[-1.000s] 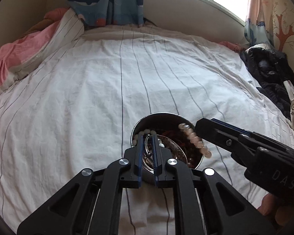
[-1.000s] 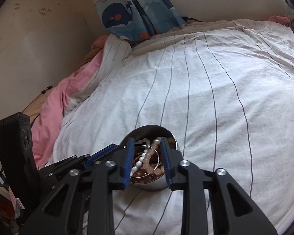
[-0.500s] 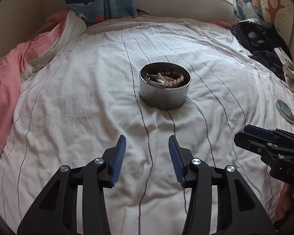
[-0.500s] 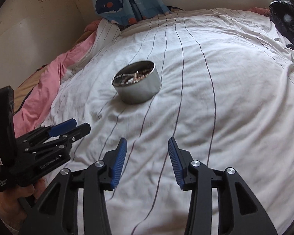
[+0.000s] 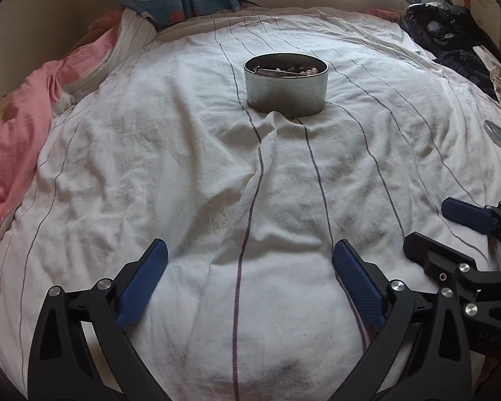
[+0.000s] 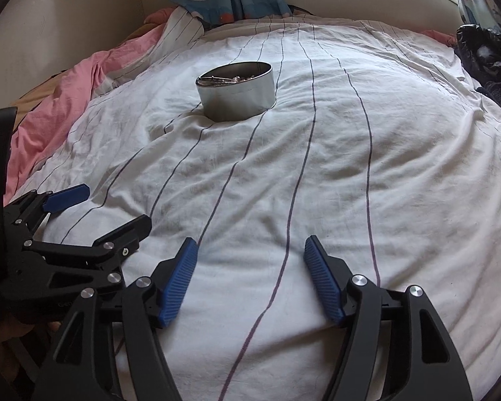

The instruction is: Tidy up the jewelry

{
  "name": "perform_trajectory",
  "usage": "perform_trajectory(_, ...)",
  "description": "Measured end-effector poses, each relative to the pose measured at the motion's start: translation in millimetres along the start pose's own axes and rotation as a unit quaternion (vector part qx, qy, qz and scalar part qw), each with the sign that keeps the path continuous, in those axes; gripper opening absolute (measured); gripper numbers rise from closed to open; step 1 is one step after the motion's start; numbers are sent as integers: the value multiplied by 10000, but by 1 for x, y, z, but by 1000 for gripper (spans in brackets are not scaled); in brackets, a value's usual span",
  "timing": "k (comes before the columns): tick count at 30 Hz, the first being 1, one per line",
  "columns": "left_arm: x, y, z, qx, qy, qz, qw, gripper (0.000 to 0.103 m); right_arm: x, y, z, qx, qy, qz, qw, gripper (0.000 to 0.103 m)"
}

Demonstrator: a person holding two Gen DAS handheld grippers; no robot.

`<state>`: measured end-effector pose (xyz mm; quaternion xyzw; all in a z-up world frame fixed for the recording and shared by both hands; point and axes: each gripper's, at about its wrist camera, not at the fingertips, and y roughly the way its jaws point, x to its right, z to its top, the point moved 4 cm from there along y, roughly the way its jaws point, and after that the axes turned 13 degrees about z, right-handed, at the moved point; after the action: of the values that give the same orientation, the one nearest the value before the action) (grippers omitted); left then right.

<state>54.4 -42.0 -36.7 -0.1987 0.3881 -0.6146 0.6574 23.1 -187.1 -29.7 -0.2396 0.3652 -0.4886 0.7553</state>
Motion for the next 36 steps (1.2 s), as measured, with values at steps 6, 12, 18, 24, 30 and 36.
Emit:
perform_trajectory(6,1,2,-1,-44,39,21,10000,96,0,-2,-4,81,194,-27,9998,72)
perform_trajectory(12,0,3,-1,-66,1,-60,10000,96,-8,-8,-14,187,119,-206,9995,78)
perform_trajectory(18,0,4,-1,-69,1,-63,10000,96,-9,-10,-16,217,115,-231,9994,78)
perform_trajectory(24,0,4,-1,-70,4,-57,10000,96,-10,-10,-20,264,75,-287,9992,78)
perform_trajectory(30,-1,4,-1,-81,0,-60,9999,96,-10,-10,-21,258,64,-299,9992,78)
perform_trajectory(36,-1,4,-1,-81,-2,-63,9999,96,-10,-9,-21,249,43,-328,9991,78)
